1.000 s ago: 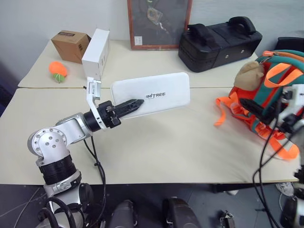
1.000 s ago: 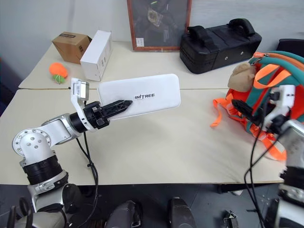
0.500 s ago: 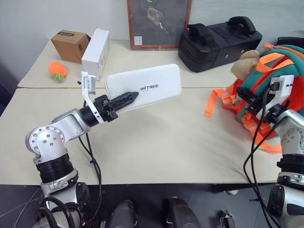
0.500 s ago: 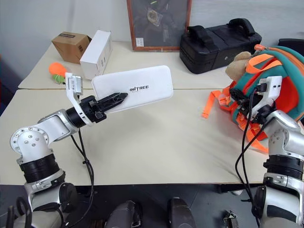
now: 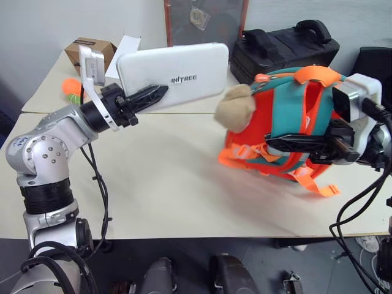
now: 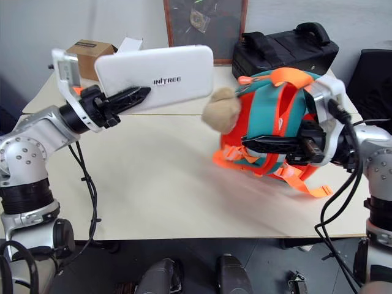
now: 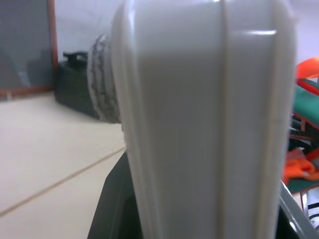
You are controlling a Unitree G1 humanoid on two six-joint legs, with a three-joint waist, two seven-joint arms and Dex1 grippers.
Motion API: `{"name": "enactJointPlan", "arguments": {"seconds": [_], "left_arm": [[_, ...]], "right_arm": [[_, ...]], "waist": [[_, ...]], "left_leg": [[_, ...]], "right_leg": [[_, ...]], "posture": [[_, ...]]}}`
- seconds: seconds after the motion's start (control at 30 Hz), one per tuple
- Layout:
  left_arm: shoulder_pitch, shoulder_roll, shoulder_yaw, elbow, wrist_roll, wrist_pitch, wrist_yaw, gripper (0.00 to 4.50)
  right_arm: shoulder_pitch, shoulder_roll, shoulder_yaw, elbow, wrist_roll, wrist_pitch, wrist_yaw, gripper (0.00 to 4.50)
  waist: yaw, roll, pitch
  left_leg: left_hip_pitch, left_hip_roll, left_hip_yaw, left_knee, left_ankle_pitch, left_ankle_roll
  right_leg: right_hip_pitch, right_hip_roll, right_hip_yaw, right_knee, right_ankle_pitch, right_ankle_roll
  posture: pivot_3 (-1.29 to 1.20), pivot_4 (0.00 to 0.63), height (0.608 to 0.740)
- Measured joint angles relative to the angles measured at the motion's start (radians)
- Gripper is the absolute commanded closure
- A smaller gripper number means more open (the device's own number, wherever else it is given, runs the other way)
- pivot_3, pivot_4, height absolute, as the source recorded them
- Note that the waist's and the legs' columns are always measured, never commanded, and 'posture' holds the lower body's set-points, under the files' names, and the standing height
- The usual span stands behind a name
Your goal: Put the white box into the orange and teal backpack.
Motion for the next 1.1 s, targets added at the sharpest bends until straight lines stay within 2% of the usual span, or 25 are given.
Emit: {"name": "enactJointPlan", "arguments": {"seconds": [0.13, 0.37, 0.67, 0.93, 1.1], "left_arm": [[-0.005, -0.001, -0.001, -0.006, -0.027, 0.005, -0.012, 3.15], [-0.02, 0.017, -0.025, -0.011, -0.056, 0.005, -0.044, 3.15], [0.007, 0.246, -0.049, -0.017, -0.081, 0.004, -0.288, 3.15], [0.006, 0.244, -0.187, 0.037, 0.088, -0.173, -0.373, 3.15], [-0.063, 0.224, -0.184, 0.132, 0.108, -0.192, -0.393, 3.15]], "right_arm": [[0.016, -0.014, 0.006, -0.031, 0.045, 0.035, 0.043, 4.49], [0.1, -0.044, 0.031, -0.048, 0.029, 0.022, 0.087, 4.49], [0.137, -0.041, 0.048, -0.029, -0.049, -0.042, 0.059, 4.49], [0.182, -0.042, 0.047, -0.035, -0.058, -0.062, 0.059, 4.49], [0.231, -0.075, 0.032, -0.047, -0.052, -0.062, 0.094, 4.49]], "waist": [[0.001, 0.0, 0.0], [0.0, 0.0, 0.0], [-0.001, -0.001, 0.001], [0.006, -0.001, 0.001], [0.005, -0.001, 0.001]], "left_leg": [[-0.003, 0.0, -0.001, 0.001, -0.001, 0.002], [-0.005, -0.001, -0.002, 0.003, -0.002, 0.003], [-0.005, -0.001, -0.002, 0.002, -0.001, 0.002], [-0.006, -0.002, -0.003, 0.003, -0.001, 0.003], [-0.008, -0.001, -0.004, 0.004, -0.001, 0.004]], "right_leg": [[-0.001, -0.001, -0.001, -0.001, 0.0, 0.0], [-0.002, -0.001, -0.002, -0.002, 0.0, 0.0], [-0.003, -0.001, -0.002, -0.001, 0.0, 0.0], [-0.003, -0.002, -0.002, -0.001, 0.0, 0.0], [-0.004, -0.002, -0.003, -0.001, 0.0, 0.0]], "posture": [[0.0, 0.15, 0.74], [0.0, 0.15, 0.74], [0.0, 0.15, 0.74], [0.0, 0.15, 0.74], [0.0, 0.15, 0.74]]}}
